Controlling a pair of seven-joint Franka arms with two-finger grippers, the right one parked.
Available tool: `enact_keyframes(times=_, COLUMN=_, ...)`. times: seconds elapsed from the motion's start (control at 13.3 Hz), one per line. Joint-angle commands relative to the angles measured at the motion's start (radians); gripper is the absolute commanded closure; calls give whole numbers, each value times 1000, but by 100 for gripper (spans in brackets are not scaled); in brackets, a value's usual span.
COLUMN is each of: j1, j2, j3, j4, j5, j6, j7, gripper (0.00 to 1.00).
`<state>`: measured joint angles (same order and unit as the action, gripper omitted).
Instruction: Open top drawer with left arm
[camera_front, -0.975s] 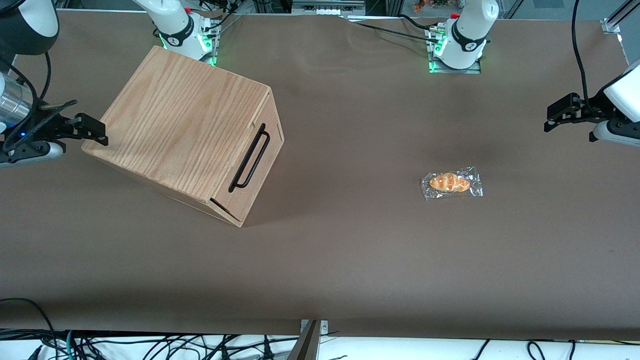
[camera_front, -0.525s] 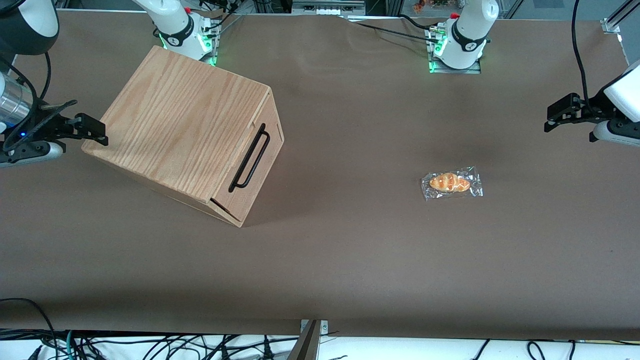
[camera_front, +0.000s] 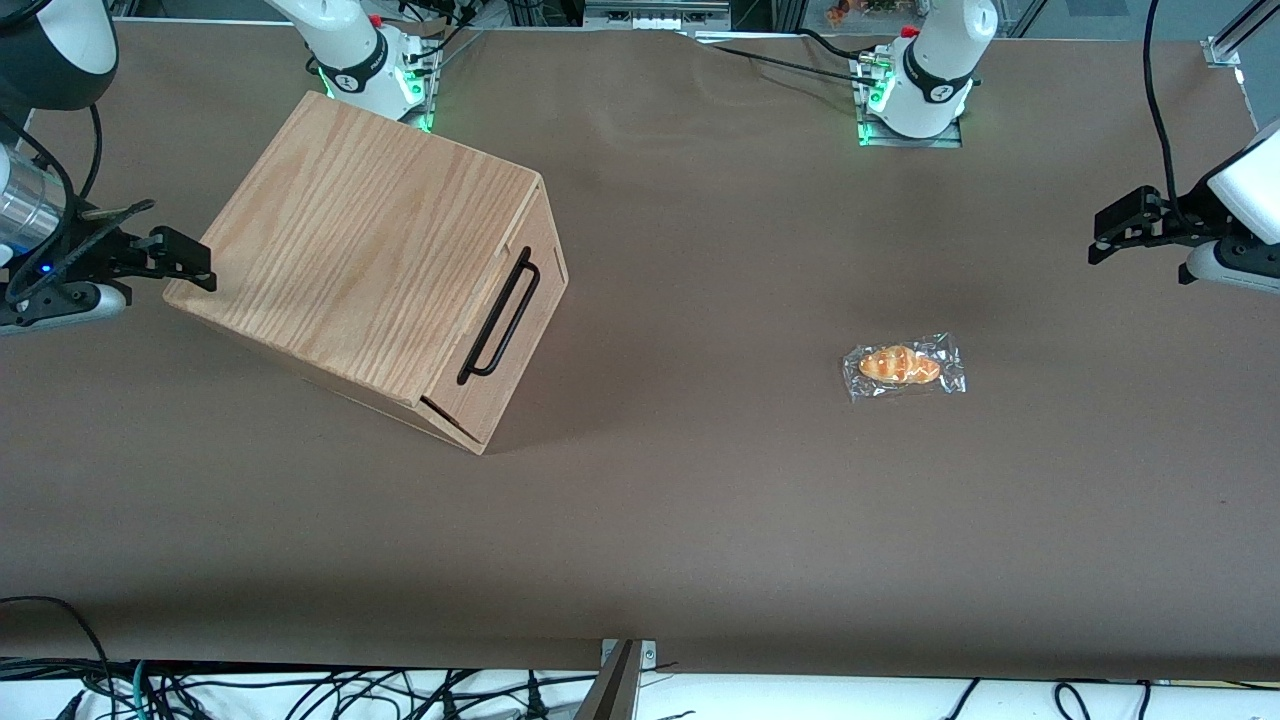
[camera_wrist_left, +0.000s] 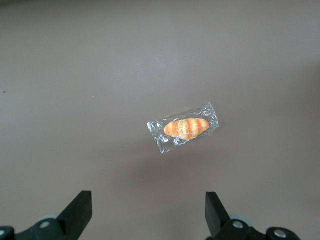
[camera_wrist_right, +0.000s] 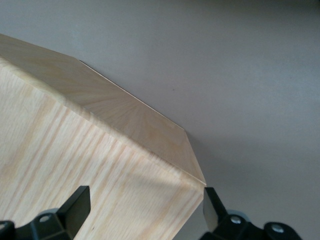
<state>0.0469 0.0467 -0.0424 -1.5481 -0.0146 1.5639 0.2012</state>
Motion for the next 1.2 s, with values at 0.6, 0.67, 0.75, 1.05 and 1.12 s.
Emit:
enact_keyframes(times=0.6, j1=-38, j2=96, j3=-21, j4=2, j5=-62, j6=-53, j7=10, gripper=0)
enact_keyframes(times=0.67, j1=-62, j2=125, j3=-24, j4=6, j5=-102, j6=-54, j7=9, gripper=0)
enact_keyframes(times=0.75, j1=-65, j2=151, j3=-24, j4=8, j5=-160, j6=-54, j7=9, gripper=0)
enact_keyframes(times=1.05, j1=-151, j2=272, j3=-25, j4=40, j5=-370, j6=-39, j7=-77, gripper=0)
enact_keyframes(times=1.12, j1=-203, j2=312, j3=-25, j4=55, j5=-408, j6=-31, j7=-115, gripper=0)
